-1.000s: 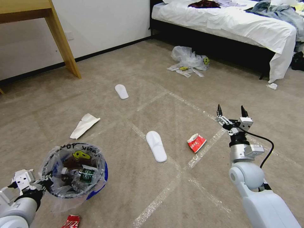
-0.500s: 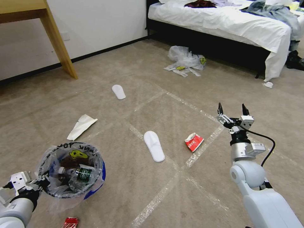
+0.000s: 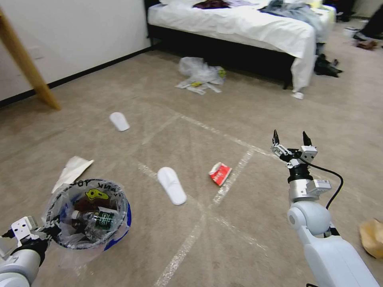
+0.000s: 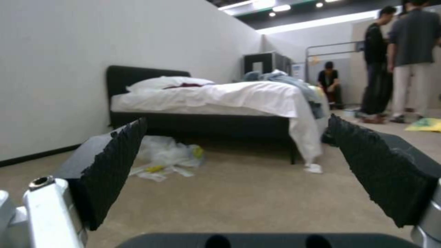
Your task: Pick up the trash bin and place the garbage on the floor into it.
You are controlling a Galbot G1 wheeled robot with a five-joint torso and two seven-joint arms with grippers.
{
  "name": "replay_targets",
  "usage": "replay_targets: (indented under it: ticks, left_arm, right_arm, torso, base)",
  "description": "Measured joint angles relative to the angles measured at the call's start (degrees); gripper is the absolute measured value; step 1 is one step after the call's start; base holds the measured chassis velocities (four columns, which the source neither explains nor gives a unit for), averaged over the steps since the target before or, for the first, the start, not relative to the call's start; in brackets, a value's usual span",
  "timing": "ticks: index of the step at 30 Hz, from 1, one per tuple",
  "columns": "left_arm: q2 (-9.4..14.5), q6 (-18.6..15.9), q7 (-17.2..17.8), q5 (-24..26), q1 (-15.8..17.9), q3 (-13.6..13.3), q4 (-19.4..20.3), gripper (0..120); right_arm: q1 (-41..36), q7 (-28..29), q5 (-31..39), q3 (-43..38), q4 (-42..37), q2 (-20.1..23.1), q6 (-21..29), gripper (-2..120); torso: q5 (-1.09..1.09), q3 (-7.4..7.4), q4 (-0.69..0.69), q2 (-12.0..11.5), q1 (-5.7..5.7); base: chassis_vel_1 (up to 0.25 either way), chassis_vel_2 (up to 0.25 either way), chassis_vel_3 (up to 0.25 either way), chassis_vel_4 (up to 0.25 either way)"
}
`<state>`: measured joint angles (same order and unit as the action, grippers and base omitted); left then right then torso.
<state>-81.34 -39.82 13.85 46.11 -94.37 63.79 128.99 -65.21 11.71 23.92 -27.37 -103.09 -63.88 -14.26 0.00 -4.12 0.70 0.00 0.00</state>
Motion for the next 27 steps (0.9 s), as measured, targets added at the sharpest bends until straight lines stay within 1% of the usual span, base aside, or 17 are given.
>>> replay_targets:
  ticks: [3,4,6,7,11,27]
  left_arm:
    - [0.03,0.0,0.0,0.03,-0.01,0.09,-0.05,1]
    - [0.04,0.01,0.0,0.1,-0.02,0.2,-0.09,1]
    - [0.07,0.01,0.02,0.36,-0.03,0.41,-0.15,1]
    - [0.12,0.08,0.09,0.55,-0.07,0.62,-0.28,1]
    - [0.19,0.26,0.19,0.75,-0.04,0.81,-0.53,1]
    - [0.28,0.29,1.1,1.74,0.15,1.67,-1.29,1]
  right_arm:
    - [0.09,-0.01,-0.02,0.12,0.07,-0.09,-0.02,100]
    - [0.13,-0.02,-0.05,0.23,0.12,-0.16,-0.03,100]
    - [0.18,-0.04,-0.12,0.34,0.24,-0.24,-0.06,100]
    - [0.22,-0.14,-0.17,0.44,0.3,-0.3,-0.15,100]
    - [0.37,-0.53,-0.16,0.57,0.65,-0.43,-0.56,100]
    - [0.16,-1.81,-0.18,0.49,0.9,-0.3,-1.38,100]
  torso:
    - [0.0,0.0,0.0,0.0,0.0]
    - [0.0,0.0,-0.04,0.0,0.0]
    - [0.0,0.0,-0.05,0.0,0.0]
    - [0.0,0.0,-0.08,0.0,0.0]
    - [0.0,0.0,-0.04,0.0,0.0]
    - [0.0,0.0,-0.03,0.0,0.0]
  base:
    - [-0.073,-0.1,-0.06,-0.06]
    - [0.0,0.0,0.0,0.0]
    - [0.0,0.0,0.0,0.0]
    - [0.0,0.0,0.0,0.0]
    - [0.0,0.0,0.0,0.0]
    - [0.0,0.0,0.0,0.0]
